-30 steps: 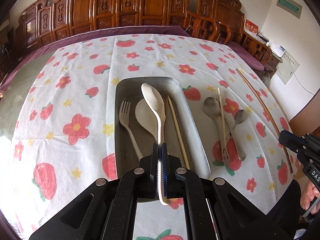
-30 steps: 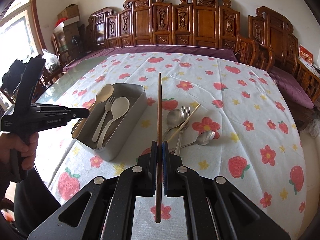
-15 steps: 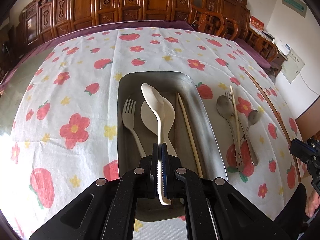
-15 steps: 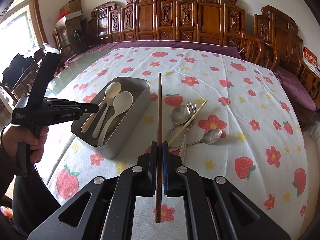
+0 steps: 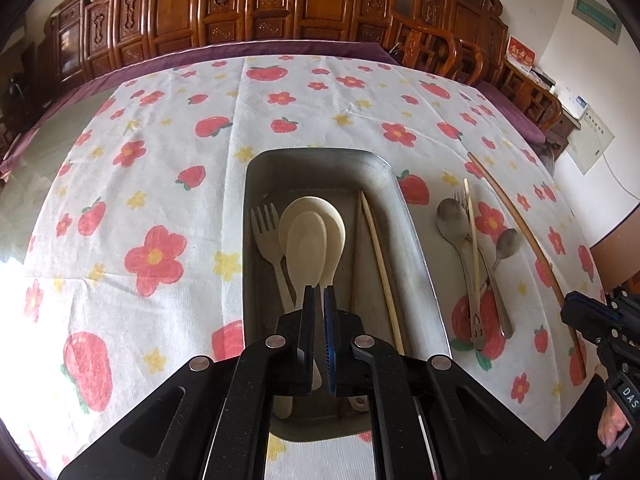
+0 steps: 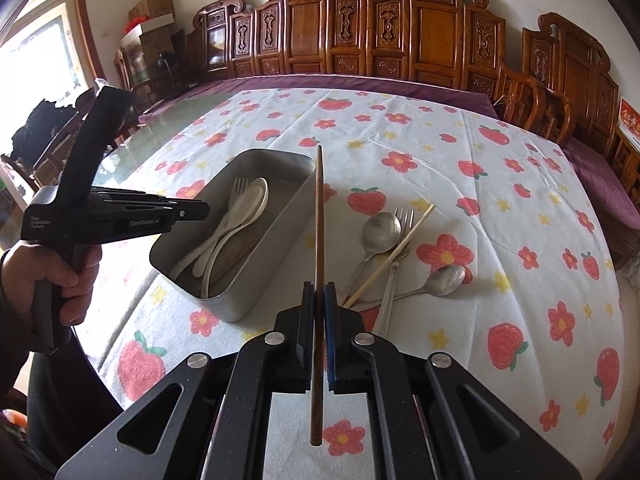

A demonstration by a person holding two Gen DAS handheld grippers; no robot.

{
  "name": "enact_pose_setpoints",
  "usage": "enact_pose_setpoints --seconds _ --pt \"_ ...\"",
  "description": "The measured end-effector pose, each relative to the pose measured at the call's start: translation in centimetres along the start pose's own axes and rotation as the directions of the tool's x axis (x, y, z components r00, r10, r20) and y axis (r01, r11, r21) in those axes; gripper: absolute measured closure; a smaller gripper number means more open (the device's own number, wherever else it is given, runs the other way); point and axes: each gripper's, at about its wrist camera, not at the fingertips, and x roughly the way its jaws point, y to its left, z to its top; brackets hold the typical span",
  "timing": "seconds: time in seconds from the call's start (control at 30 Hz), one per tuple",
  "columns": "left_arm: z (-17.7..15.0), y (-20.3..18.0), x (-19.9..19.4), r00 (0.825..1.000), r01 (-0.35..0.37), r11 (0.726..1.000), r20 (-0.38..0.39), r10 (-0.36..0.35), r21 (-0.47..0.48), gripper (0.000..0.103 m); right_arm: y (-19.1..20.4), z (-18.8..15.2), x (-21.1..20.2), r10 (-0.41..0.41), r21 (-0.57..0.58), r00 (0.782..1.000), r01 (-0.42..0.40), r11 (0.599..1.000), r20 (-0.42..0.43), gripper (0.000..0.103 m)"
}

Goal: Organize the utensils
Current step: 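Carry the white spoon into the metal box and open the left tool, then carry the wooden chopstick into the metal box and open the right tool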

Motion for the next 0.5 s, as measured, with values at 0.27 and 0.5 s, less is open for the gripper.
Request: enact_pose_setpoints --seconds 0.27,0.5 --pt "-0.2 0.5 -3.0 0.998 -0.030 1.000 0.051 0.029 0.005 0.099 1.5 1.0 0.8 0.033 -0.011 0.999 -0.033 0.999 0.003 0.097" --pt "-0.5 1.8 -5.2 0.996 -0.042 0.999 0.084 0.043 -0.022 0.099 2.7 1.4 1.8 0.051 -0.017 0.999 -0.051 0.999 -0.013 0.097"
